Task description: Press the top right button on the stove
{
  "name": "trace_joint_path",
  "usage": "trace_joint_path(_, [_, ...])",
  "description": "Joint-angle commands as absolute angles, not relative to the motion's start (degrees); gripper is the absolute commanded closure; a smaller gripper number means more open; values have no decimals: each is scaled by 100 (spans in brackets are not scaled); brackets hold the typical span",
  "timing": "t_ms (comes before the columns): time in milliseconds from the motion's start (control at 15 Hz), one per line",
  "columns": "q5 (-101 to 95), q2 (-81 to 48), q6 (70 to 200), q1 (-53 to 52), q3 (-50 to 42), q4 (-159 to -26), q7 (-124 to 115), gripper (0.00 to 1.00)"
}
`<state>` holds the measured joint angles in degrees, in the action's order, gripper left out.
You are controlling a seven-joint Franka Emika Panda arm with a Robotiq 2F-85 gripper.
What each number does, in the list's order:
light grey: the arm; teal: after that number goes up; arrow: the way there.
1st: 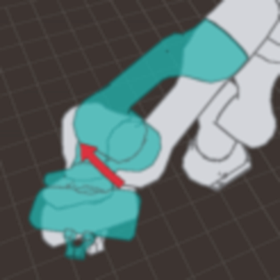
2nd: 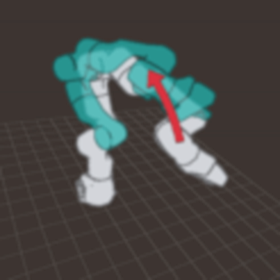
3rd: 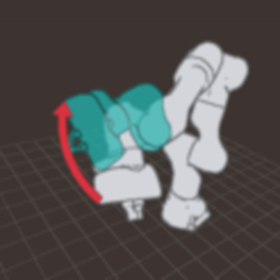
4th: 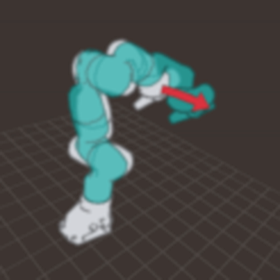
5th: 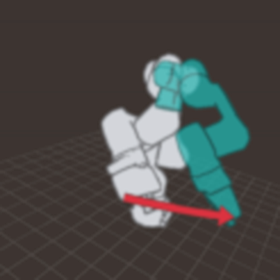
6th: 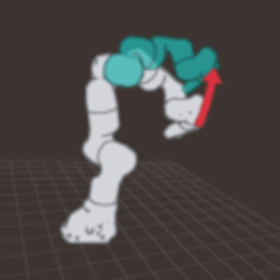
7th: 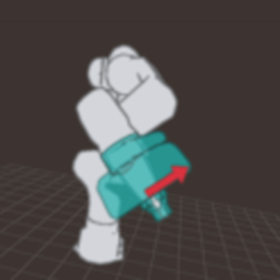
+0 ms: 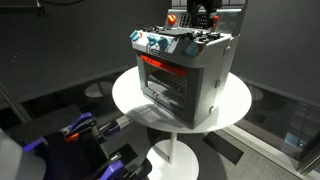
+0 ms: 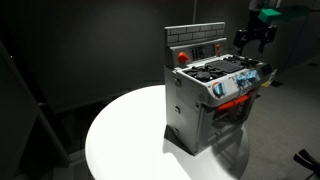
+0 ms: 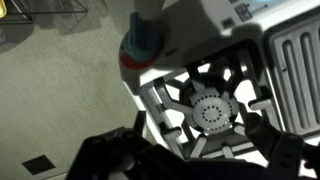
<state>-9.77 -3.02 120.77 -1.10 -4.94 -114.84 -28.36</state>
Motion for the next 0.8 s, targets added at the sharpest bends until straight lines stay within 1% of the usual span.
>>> trace_joint_path(0, [-805,234,11561,21,-411,-11910,-2215,0])
trace_joint_path(267, [-829,705,11294,47,-381,-12344,-1712,0])
trace_joint_path(733, [-859,1325,11312,88,-350,-12924,-1161,0])
